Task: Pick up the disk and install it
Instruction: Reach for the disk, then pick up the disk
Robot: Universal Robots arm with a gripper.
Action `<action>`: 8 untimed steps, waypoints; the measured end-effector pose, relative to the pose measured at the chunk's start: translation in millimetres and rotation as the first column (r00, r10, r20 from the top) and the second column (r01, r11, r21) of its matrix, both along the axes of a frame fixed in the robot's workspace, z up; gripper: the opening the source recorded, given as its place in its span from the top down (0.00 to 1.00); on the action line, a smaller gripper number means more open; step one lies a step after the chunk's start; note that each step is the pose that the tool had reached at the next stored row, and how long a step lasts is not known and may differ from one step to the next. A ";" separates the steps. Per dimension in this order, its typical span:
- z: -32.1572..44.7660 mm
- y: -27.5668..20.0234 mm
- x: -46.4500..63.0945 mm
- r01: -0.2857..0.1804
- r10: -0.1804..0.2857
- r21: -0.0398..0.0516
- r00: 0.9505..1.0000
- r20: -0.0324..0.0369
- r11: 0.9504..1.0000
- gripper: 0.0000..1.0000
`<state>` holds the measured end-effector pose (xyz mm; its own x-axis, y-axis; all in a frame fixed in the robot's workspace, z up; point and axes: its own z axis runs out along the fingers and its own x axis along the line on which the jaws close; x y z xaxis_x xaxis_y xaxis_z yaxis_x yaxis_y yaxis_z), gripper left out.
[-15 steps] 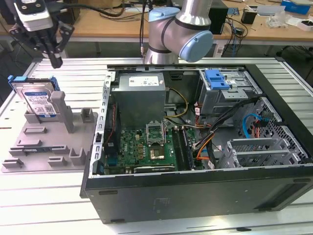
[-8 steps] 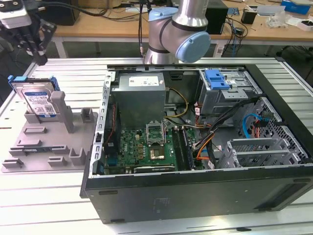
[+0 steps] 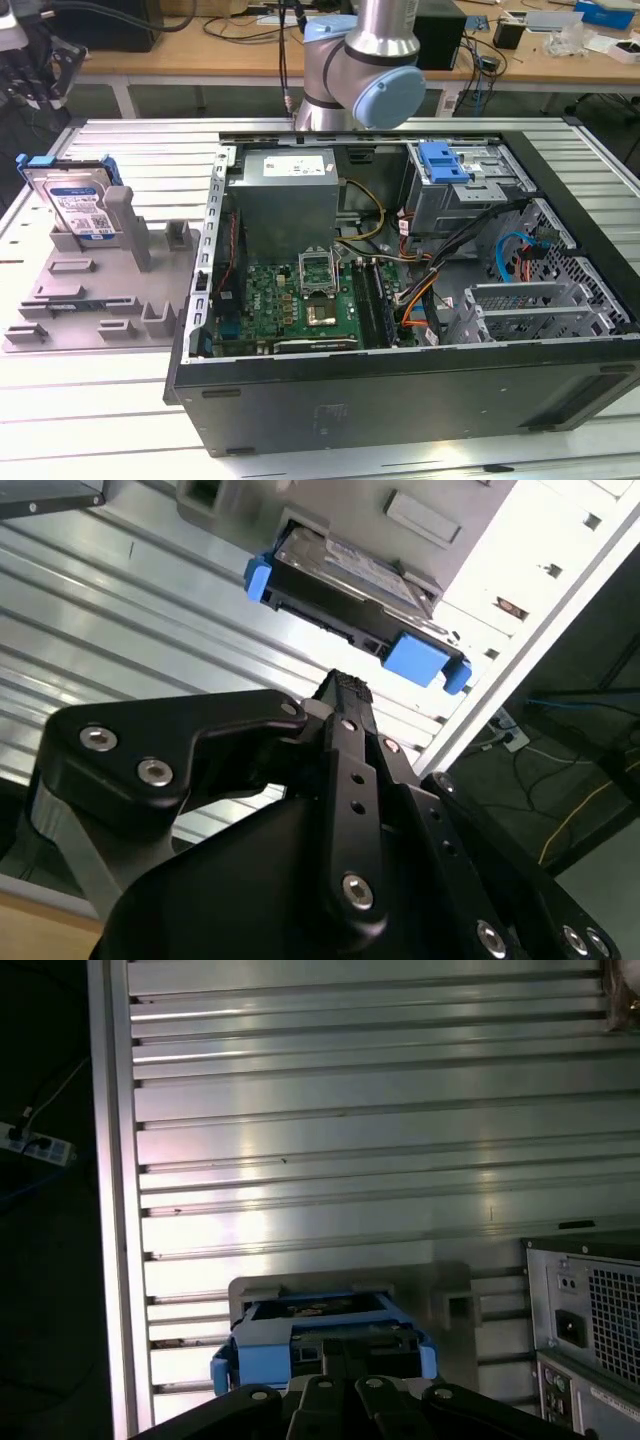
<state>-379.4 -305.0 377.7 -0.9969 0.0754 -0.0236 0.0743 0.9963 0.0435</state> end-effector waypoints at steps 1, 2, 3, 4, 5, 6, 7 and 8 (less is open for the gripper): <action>0.0 0.0 0.0 0.000 0.000 0.000 1.000 0.000 1.000 0.89; 0.0 0.0 0.0 0.000 0.000 0.000 1.000 0.000 1.000 0.89; 0.0 0.0 0.0 0.000 0.000 0.000 1.000 0.000 1.000 0.89; 0.0 0.0 0.0 -0.001 0.001 0.000 1.000 0.000 1.000 0.89; 0.0 0.0 0.0 -0.002 0.002 0.000 1.000 0.000 1.000 0.89; 0.0 0.0 0.0 -0.002 0.002 0.000 1.000 0.000 1.000 0.89; 0.0 0.0 0.0 -0.002 0.002 0.000 1.000 0.000 1.000 0.89; 0.0 0.0 0.0 -0.002 0.002 0.000 1.000 0.000 1.000 0.89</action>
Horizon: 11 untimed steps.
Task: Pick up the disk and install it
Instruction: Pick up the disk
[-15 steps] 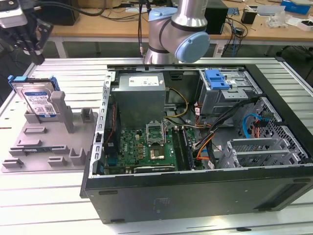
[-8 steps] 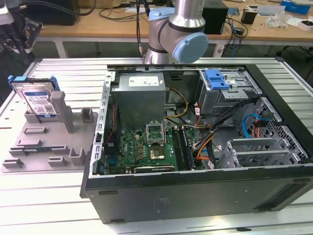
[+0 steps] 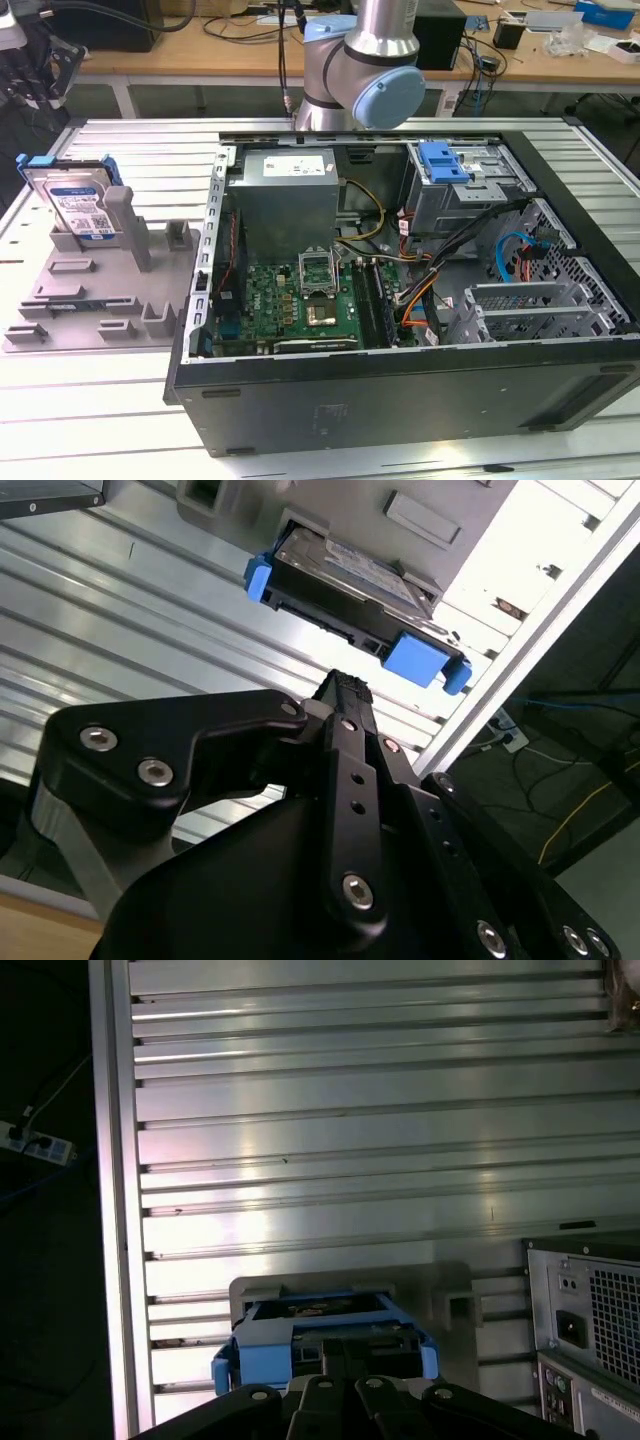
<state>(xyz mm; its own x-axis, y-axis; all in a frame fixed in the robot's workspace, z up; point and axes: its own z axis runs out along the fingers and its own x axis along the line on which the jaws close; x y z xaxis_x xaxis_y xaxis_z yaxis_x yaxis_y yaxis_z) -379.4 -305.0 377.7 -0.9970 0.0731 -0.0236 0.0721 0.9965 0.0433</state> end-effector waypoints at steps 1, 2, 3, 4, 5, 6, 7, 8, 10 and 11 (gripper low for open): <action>0.0 0.0 0.0 0.000 0.000 0.000 1.000 0.000 1.000 0.89; 0.0 0.0 0.0 0.000 0.000 0.000 1.000 0.000 1.000 0.89; 0.0 0.0 0.0 0.000 0.000 0.000 1.000 0.000 1.000 0.89; 0.0 0.0 0.0 -0.001 0.001 0.000 1.000 0.000 1.000 0.89; 0.0 0.0 0.0 -0.001 0.001 0.000 1.000 0.000 1.000 0.89; 0.0 0.0 0.0 -0.001 0.001 0.000 1.000 0.000 1.000 0.89; 0.0 -0.1 -0.1 -0.001 0.001 -0.001 1.000 0.000 1.000 0.89; -0.1 -0.1 -0.1 -0.001 0.001 -0.001 1.000 -0.001 1.000 0.89; -0.5 0.0 -0.1 -0.037 0.037 -0.001 0.999 -0.022 0.999 0.89; -0.6 0.0 -0.1 -0.057 0.057 0.000 0.998 -0.029 0.998 0.89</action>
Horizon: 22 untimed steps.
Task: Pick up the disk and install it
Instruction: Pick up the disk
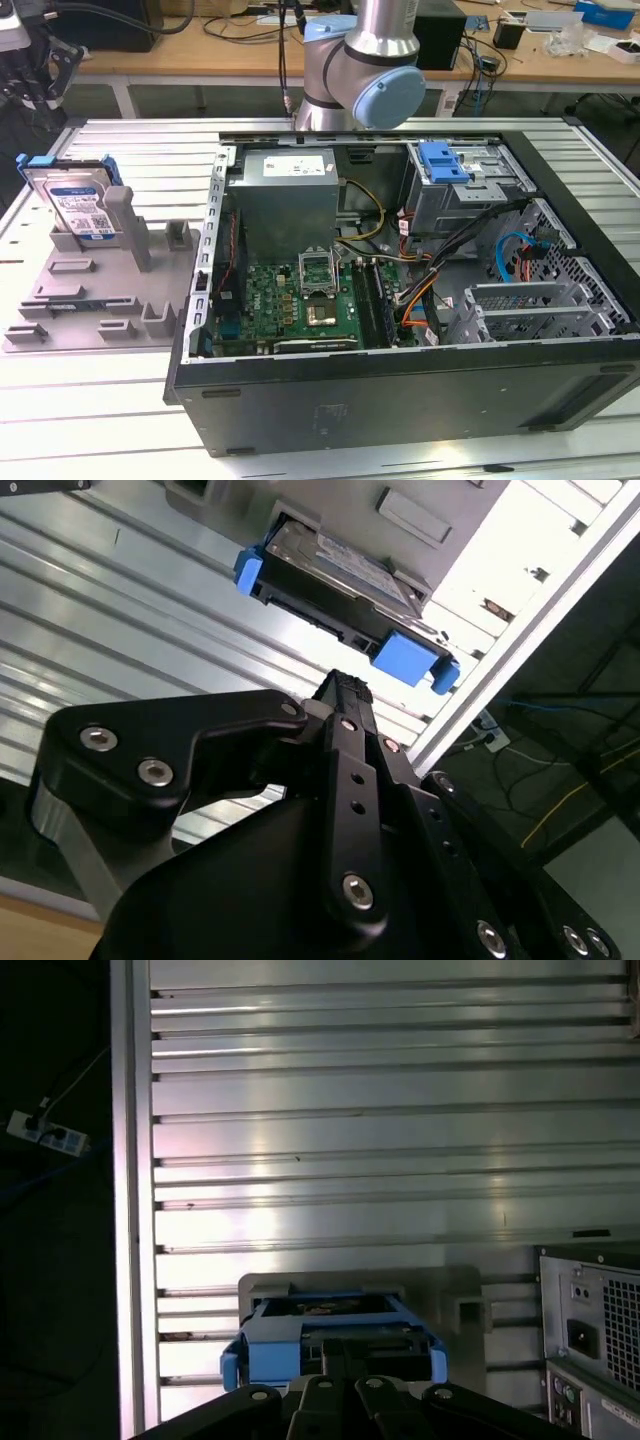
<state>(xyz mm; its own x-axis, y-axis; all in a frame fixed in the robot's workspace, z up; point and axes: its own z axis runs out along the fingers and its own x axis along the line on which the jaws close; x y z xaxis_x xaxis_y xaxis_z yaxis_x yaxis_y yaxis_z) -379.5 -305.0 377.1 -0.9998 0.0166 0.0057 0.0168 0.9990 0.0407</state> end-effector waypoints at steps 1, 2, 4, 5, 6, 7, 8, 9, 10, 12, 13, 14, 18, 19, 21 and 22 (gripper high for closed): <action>0.0 0.0 0.0 -0.019 0.019 0.000 1.000 -0.006 1.000 0.89; -0.1 0.0 0.0 -0.038 0.038 0.000 0.999 -0.010 0.999 0.89; -0.1 0.0 0.0 -0.073 0.073 0.000 0.997 -0.015 0.997 0.89; -0.2 0.0 0.0 -0.100 0.100 0.001 0.995 -0.019 0.995 0.89; -0.2 0.0 0.0 -0.118 0.118 0.001 0.993 -0.020 0.993 0.89; -0.4 0.0 0.0 -0.148 0.148 0.001 0.989 -0.023 0.989 0.89; -0.4 0.0 0.0 -0.177 0.177 0.001 0.984 -0.024 0.984 0.89; -0.6 0.0 0.0 -0.206 0.206 0.002 0.978 -0.025 0.979 0.89; -0.6 -0.1 0.0 -0.225 0.225 0.002 0.974 -0.026 0.974 0.89; -0.8 -0.1 0.0 -0.276 0.276 0.002 0.961 -0.028 0.961 0.76; -0.9 0.0 0.0 -0.303 0.303 0.002 0.953 -0.029 0.953 0.71; -1.0 0.0 0.0 -0.321 0.321 0.002 0.947 -0.030 0.947 0.64; -1.4 0.0 0.0 -0.386 0.386 0.003 0.922 -0.032 0.922 0.52; -1.4 0.0 -0.1 -0.398 0.398 0.003 0.917 -0.033 0.917 0.52; -1.4 0.0 -0.1 -0.417 0.417 0.003 0.909 -0.033 0.909 0.52; -1.5 0.2 -0.2 -0.441 0.441 0.003 0.897 -0.033 0.897 0.52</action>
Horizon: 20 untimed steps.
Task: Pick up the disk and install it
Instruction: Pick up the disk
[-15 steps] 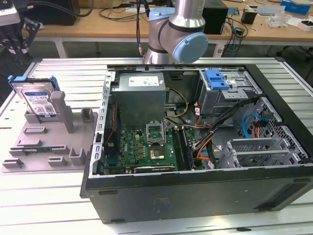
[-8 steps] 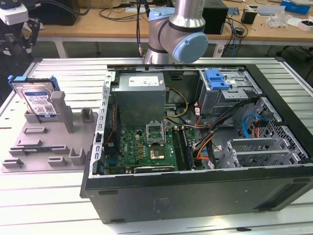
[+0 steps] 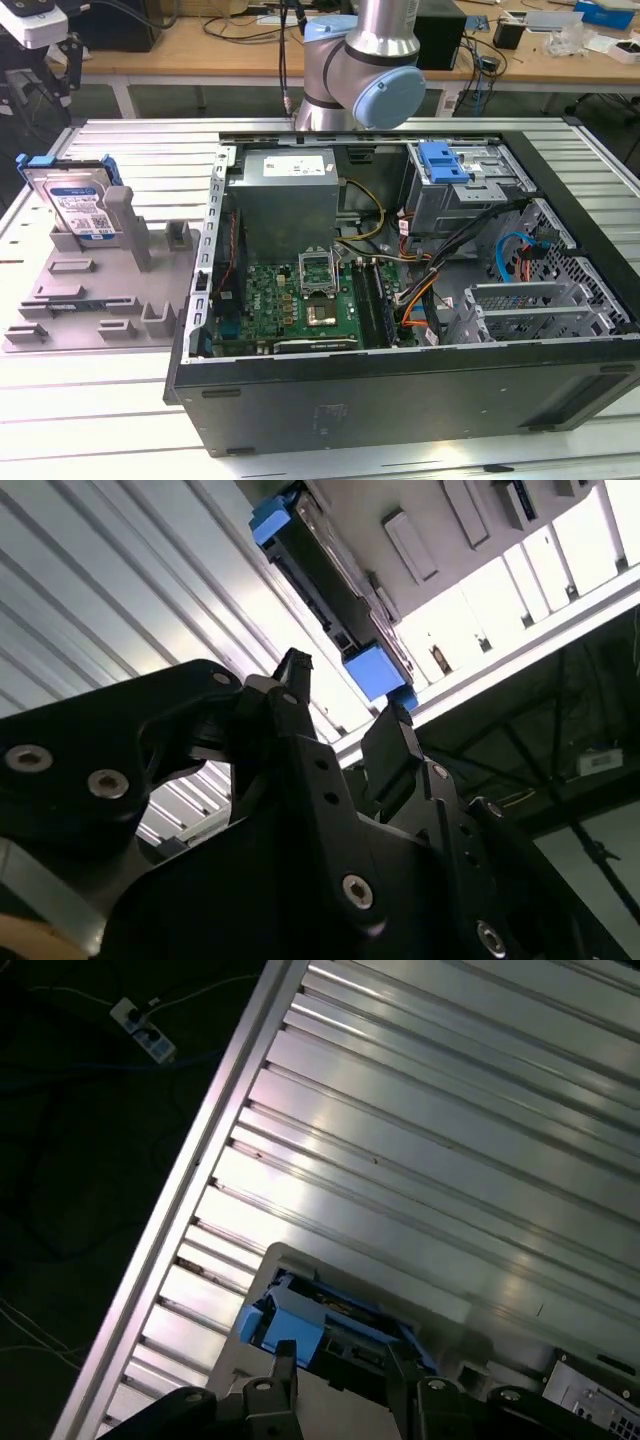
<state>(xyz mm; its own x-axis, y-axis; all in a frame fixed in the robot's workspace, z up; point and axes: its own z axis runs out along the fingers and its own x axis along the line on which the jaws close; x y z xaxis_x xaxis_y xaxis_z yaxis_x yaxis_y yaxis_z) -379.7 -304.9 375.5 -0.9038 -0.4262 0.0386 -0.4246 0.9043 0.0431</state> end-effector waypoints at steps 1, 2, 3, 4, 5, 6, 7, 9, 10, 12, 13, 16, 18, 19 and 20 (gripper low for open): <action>0.0 0.0 0.0 -0.018 0.018 0.000 1.000 0.000 1.000 0.52; -0.1 0.0 0.0 -0.043 0.043 -0.001 0.999 0.000 0.999 0.52; -0.2 0.0 0.0 -0.078 0.078 -0.001 0.997 0.000 0.997 0.52; -0.3 0.0 0.0 -0.102 0.102 -0.001 0.995 0.000 0.995 0.52; -0.4 0.0 0.0 -0.120 0.120 -0.001 0.993 0.000 0.993 0.52; -0.5 0.0 0.0 -0.139 0.139 -0.001 0.990 0.000 0.990 0.52; -0.6 0.0 0.0 -0.156 0.156 -0.001 0.988 0.000 0.988 0.52; -1.0 0.0 0.0 -0.225 0.225 -0.001 0.974 0.000 0.974 0.52; -1.1 0.0 0.0 -0.249 0.249 -0.001 0.968 0.000 0.968 0.52; -1.3 0.0 0.0 -0.286 0.286 -0.001 0.958 0.000 0.958 0.52; -1.4 0.0 0.0 -0.306 0.306 -0.001 0.952 0.000 0.952 0.52; -1.8 0.0 0.0 -0.376 0.376 -0.001 0.927 0.000 0.927 0.52; -2.3 0.0 0.0 -0.450 0.450 -0.001 0.893 0.000 0.893 0.52; -2.5 0.0 0.0 -0.483 0.483 -0.001 0.876 0.000 0.876 0.52; -2.7 0.0 0.0 -0.513 0.513 -0.001 0.858 0.000 0.858 0.52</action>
<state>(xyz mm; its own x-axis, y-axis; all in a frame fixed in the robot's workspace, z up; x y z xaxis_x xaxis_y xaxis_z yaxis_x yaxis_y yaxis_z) -379.7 -304.9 372.9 -0.5570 -0.8296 0.0392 -0.8286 0.5583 0.0423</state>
